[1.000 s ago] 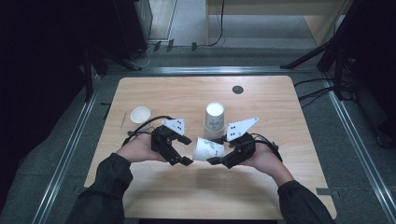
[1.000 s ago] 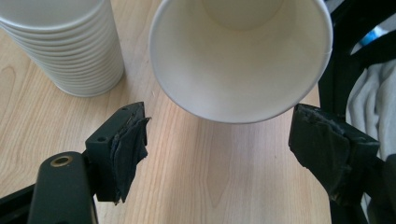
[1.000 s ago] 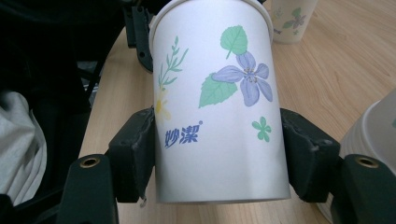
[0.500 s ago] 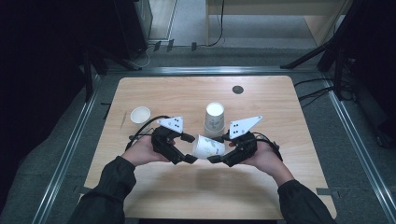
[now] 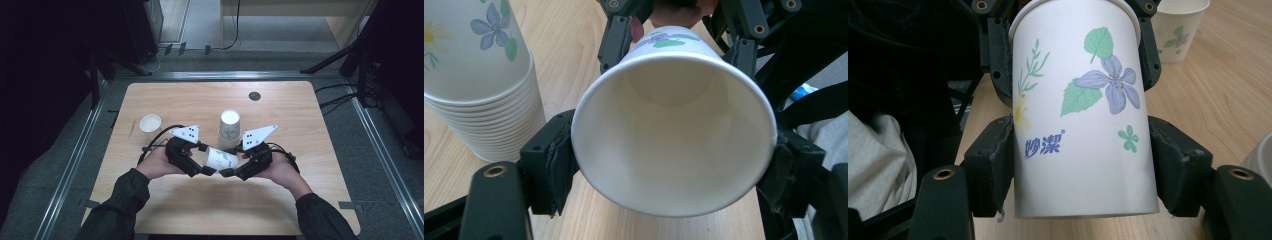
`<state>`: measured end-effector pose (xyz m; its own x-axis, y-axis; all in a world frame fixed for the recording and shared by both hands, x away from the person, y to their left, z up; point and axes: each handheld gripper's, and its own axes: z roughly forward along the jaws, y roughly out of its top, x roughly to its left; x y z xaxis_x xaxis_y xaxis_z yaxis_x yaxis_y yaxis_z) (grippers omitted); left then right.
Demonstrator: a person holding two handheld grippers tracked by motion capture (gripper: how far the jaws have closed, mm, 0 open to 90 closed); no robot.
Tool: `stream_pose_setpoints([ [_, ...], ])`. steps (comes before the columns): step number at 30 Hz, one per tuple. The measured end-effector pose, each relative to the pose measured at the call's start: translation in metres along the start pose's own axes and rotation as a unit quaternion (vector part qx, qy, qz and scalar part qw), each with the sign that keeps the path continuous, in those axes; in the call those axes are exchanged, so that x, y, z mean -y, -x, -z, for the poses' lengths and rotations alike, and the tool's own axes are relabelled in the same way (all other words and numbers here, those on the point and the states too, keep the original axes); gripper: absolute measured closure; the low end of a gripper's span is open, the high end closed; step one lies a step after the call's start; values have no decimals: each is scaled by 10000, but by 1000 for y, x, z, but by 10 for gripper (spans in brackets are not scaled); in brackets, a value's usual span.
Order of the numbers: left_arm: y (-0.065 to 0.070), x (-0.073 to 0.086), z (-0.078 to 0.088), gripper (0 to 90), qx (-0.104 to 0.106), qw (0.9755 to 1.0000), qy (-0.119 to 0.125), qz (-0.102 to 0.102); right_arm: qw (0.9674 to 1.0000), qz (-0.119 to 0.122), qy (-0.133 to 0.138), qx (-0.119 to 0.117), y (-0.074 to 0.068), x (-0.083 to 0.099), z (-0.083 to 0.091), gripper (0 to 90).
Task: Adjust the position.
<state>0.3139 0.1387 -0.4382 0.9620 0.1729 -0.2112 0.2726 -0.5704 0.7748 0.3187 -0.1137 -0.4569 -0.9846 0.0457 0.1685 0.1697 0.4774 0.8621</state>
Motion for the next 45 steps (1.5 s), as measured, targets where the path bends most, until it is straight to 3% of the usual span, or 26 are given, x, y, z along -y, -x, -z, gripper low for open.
stream_pose_setpoints([
  [10,0,0,2,246,26,10000,-68,67,9999,-109,-18,-83,0,0,-2,307],
  [17,0,-8,9,248,-143,9986,-509,71,9997,-208,-127,68,3,3,0,290],
  [21,1,-11,9,248,-329,9957,-862,-5,9996,-164,-208,127,2,5,-1,287],
  [24,0,-12,8,248,-259,9940,-1062,33,9994,-150,-232,191,2,6,-3,285],
  [29,3,-17,3,248,-409,9884,-1455,-119,9991,-170,-312,237,2,8,-7,285],
  [33,2,-20,-3,248,-342,9859,-1638,-35,9990,-160,-361,212,2,8,-11,285],
  [36,2,-22,-8,250,-367,9827,-1815,-48,9988,-166,-417,195,2,9,-15,286],
  [41,3,-22,-13,250,-371,9805,-1927,-40,9988,-133,-456,127,2,9,-22,294],
  [45,4,-23,-15,249,-392,9807,-1912,-84,9987,-97,-495,104,2,9,-27,298],
])
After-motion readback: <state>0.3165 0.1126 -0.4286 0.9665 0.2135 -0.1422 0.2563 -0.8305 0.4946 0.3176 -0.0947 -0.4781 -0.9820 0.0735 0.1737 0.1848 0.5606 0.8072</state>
